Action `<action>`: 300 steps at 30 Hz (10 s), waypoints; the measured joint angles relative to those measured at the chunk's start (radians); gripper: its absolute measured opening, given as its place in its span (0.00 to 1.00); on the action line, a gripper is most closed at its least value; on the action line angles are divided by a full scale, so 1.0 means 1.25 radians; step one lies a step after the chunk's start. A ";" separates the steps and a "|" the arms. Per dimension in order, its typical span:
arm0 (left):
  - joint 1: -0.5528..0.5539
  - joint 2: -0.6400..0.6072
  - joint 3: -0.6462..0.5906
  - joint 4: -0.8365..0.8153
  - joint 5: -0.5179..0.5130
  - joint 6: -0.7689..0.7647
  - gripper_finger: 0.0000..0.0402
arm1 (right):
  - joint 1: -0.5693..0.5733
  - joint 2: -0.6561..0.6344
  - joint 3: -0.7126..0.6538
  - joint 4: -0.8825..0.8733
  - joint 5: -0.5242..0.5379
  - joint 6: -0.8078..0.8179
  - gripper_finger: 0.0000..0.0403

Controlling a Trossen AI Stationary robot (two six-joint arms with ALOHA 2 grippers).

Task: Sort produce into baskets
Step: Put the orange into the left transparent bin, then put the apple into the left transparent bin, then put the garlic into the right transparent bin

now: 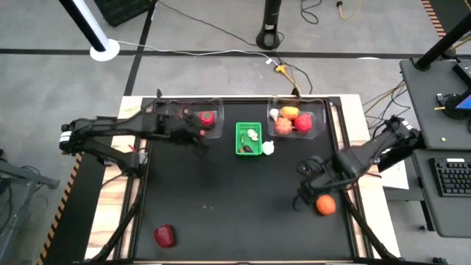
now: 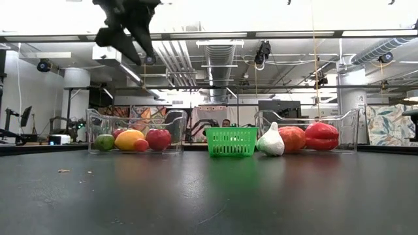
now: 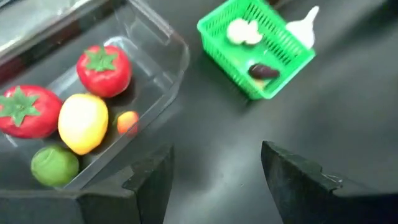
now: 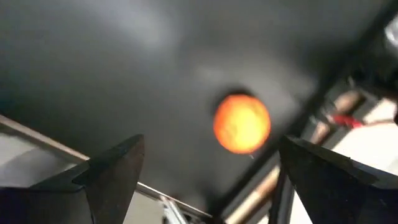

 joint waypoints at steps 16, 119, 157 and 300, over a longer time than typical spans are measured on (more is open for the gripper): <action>-0.032 -0.066 0.000 0.001 -0.069 -0.022 0.55 | 0.050 -0.075 -0.406 0.317 -0.142 0.132 0.90; -0.733 0.069 0.000 -0.077 0.207 -1.026 0.55 | -0.674 0.728 0.573 0.815 -0.071 -0.950 0.88; -0.785 0.380 0.110 -0.209 0.415 -1.342 0.90 | -0.583 0.591 0.578 0.667 -0.091 -1.064 0.87; 0.263 0.165 -0.057 0.205 -0.163 0.327 0.75 | -0.457 0.190 0.303 0.281 0.204 -0.887 0.87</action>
